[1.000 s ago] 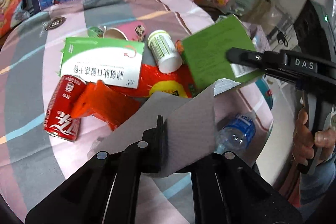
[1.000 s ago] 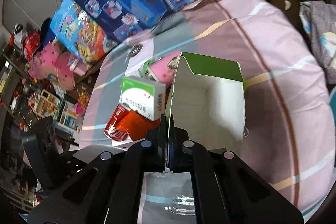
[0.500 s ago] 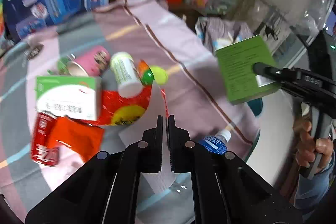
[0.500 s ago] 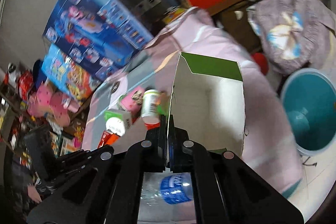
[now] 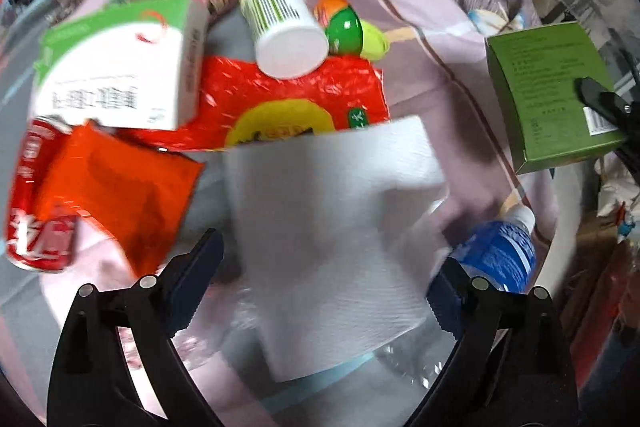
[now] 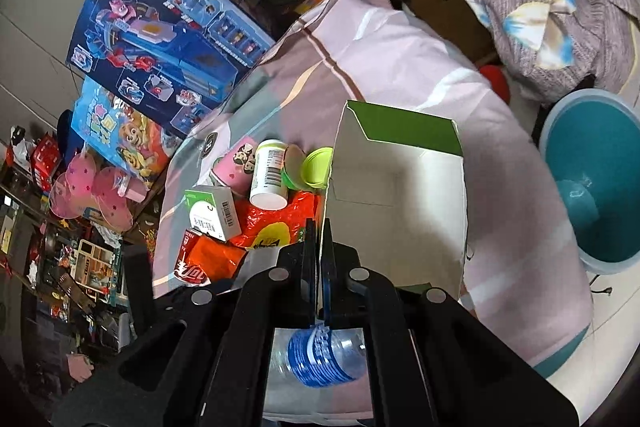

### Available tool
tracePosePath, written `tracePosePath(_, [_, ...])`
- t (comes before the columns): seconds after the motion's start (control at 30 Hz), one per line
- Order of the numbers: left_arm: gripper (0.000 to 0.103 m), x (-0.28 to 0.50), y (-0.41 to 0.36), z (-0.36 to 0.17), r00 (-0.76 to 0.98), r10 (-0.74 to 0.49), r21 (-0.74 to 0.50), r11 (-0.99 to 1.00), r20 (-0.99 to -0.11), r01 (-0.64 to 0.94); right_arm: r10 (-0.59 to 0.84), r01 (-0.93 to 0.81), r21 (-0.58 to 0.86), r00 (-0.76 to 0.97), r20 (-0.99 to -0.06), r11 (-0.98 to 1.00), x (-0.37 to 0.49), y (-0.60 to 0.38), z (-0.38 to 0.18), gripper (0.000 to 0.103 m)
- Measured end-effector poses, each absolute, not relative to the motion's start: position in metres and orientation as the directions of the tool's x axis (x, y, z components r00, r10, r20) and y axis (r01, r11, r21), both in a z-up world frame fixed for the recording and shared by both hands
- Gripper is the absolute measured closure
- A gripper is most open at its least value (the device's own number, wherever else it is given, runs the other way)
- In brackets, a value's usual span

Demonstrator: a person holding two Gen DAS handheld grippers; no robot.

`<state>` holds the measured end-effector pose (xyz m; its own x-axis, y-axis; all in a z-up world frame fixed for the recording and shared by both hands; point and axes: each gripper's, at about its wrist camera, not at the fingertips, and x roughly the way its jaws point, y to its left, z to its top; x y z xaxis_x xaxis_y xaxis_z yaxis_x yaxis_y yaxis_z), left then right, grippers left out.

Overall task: Collect trash
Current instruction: 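Carry the napkin and green box in both grippers over the teal bin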

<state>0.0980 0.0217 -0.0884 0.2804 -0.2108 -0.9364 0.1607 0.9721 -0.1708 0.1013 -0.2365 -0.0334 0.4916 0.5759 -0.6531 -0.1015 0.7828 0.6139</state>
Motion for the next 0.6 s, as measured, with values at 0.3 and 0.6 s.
tracePosePath(0.3, [0.009, 0.097, -0.019, -0.112, 0.256, -0.142, -0.082, 0.969, -0.956, 0.231, 0.571, -0.065, 0.625, 0.488, -0.66, 0.778, 0.111, -0.247, -0.046, 0.1])
tracePosePath(0.6, [0.095, 0.097, -0.028, -0.09, 0.316, -0.131, -0.057, 0.971, -0.94, 0.232, 0.582, -0.038, 0.653, 0.496, -0.644, 0.756, 0.114, -0.262, -0.057, 0.1])
